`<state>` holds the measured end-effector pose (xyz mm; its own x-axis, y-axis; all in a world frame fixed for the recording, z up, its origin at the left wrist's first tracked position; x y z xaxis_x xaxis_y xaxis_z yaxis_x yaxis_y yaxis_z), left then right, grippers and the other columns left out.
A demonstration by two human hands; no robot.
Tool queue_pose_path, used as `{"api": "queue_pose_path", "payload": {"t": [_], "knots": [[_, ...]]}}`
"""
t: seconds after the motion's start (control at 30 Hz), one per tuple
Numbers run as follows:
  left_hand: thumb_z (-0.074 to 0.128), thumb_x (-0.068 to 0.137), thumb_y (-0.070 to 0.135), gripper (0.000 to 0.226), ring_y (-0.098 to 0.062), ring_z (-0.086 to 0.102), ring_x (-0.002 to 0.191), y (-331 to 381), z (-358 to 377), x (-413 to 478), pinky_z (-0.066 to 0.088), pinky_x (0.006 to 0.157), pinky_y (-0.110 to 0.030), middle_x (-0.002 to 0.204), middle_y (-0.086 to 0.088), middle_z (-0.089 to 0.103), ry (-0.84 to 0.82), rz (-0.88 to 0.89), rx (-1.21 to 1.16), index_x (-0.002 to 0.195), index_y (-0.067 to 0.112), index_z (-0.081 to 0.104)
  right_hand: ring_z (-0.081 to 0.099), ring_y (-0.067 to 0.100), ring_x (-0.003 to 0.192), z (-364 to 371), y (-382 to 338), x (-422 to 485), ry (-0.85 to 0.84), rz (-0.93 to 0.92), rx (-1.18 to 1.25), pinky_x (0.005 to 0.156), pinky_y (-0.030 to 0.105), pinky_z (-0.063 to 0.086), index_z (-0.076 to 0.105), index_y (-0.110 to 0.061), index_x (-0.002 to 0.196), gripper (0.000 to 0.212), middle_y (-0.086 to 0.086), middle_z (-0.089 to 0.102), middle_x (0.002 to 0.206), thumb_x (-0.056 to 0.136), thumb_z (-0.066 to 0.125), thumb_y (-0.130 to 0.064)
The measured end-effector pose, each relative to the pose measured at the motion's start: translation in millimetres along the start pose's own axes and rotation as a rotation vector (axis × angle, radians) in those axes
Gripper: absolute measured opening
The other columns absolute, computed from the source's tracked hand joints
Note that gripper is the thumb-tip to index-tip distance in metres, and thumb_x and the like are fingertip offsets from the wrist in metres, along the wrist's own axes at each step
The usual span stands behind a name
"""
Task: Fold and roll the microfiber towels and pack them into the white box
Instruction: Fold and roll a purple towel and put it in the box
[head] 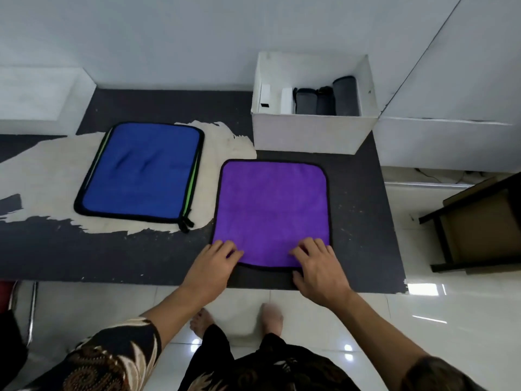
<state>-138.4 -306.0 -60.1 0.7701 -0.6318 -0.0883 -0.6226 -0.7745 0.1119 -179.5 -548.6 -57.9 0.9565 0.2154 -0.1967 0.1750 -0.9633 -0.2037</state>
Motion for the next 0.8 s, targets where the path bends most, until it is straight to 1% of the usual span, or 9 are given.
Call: {"api": "queue_pose_path", "payload": {"t": [0.07,0.17,0.23,0.3,0.43,0.53,0.6,0.7,0.8], "knots": [[0.082,0.047,-0.004,0.062,-0.029,0.059,0.078,2.7,-3.4,0.1,0.051,0.061,-0.036,0.096,-0.009,0.061,-0.032,-0.054,0.090,0.105,0.010,0.068,0.052,0.026,0.094,1.1,-3.0,2.5,0.027,0.038,-0.034,0.080,0.038,0.051,0.060,-0.019,0.108,0.038,0.004,0.055,0.108,0.071,0.068,-0.015],[0.086,0.039,-0.002,0.061,-0.030,0.057,0.073,2.8,-9.6,0.0,0.048,0.059,-0.039,0.085,-0.009,0.060,-0.036,-0.141,0.150,0.095,0.011,0.069,0.054,0.025,0.083,0.5,-1.3,8.4,0.067,0.147,-0.053,0.071,0.037,0.053,0.062,-0.019,0.098,0.032,0.003,0.057,0.095,0.069,0.072,-0.007],[0.086,0.041,-0.001,0.052,-0.030,0.056,0.072,-1.8,-13.7,-2.2,0.047,0.059,-0.040,0.081,-0.009,0.060,-0.026,-0.179,0.151,0.089,0.011,0.068,0.056,0.024,0.079,-1.8,4.8,9.0,0.071,0.202,-0.054,0.069,0.037,0.054,0.063,-0.019,0.094,0.027,0.003,0.059,0.090,0.072,0.074,-0.010],[0.086,0.042,0.002,0.050,-0.030,0.056,0.074,-8.8,-12.6,-7.8,0.048,0.061,-0.040,0.083,-0.009,0.062,-0.032,-0.180,0.137,0.087,0.012,0.068,0.057,0.024,0.075,-2.8,11.4,4.4,0.077,0.223,-0.059,0.066,0.037,0.054,0.065,-0.019,0.091,0.027,0.002,0.060,0.086,0.069,0.077,-0.010],[0.086,0.047,0.009,0.049,-0.024,0.056,0.084,-18.5,-8.7,-17.9,0.050,0.073,-0.039,0.091,-0.003,0.061,-0.074,-0.180,0.065,0.090,0.020,0.067,0.056,0.023,0.072,-0.8,19.4,-12.1,0.080,0.213,-0.042,0.062,0.037,0.052,0.065,-0.020,0.087,0.034,0.001,0.058,0.084,0.060,0.077,-0.005],[0.084,0.056,0.012,0.039,-0.018,0.055,0.088,-22.4,-12.7,-18.8,0.050,0.080,-0.037,0.092,0.005,0.059,-0.068,-0.234,-0.021,0.088,0.026,0.066,0.056,0.023,0.068,-2.9,21.7,-12.8,0.085,0.234,-0.010,0.059,0.036,0.049,0.065,-0.021,0.082,0.033,0.000,0.058,0.079,0.056,0.075,-0.003],[0.076,0.069,0.011,0.027,-0.014,0.052,0.093,-27.8,-17.5,-15.2,0.044,0.087,-0.035,0.094,0.011,0.057,-0.039,-0.273,-0.091,0.087,0.029,0.066,0.060,0.025,0.068,-7.1,27.0,-6.6,0.068,0.263,0.062,0.060,0.036,0.048,0.067,-0.020,0.080,0.029,0.000,0.062,0.077,0.058,0.072,-0.002],[0.066,0.079,0.012,0.019,-0.009,0.051,0.095,-39.4,-30.8,-2.1,0.036,0.093,-0.033,0.093,0.016,0.058,0.023,-0.341,-0.248,0.087,0.029,0.066,0.067,0.029,0.078,-23.5,41.4,6.9,0.086,0.312,0.297,0.070,0.036,0.052,0.070,-0.020,0.088,0.019,0.002,0.072,0.083,0.073,0.073,-0.009],[0.065,0.087,0.010,0.017,-0.007,0.057,0.088,-52.7,-49.1,18.3,0.044,0.088,-0.028,0.091,0.011,0.065,0.116,-0.451,-0.508,0.098,0.023,0.070,0.065,0.017,0.082,-47.4,62.5,25.7,0.107,0.396,0.533,0.072,0.025,0.046,0.071,-0.021,0.092,0.016,-0.002,0.071,0.084,0.079,0.076,-0.014]]}}
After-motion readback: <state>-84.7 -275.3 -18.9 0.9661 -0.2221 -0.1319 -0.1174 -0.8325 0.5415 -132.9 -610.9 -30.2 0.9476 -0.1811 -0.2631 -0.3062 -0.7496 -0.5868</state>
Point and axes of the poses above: each hand's wrist, its own x-axis towards the middle knuckle, its own z-axis out of the palm, y = z × x, the point moved 3 cm from there along x, towards the middle knuckle
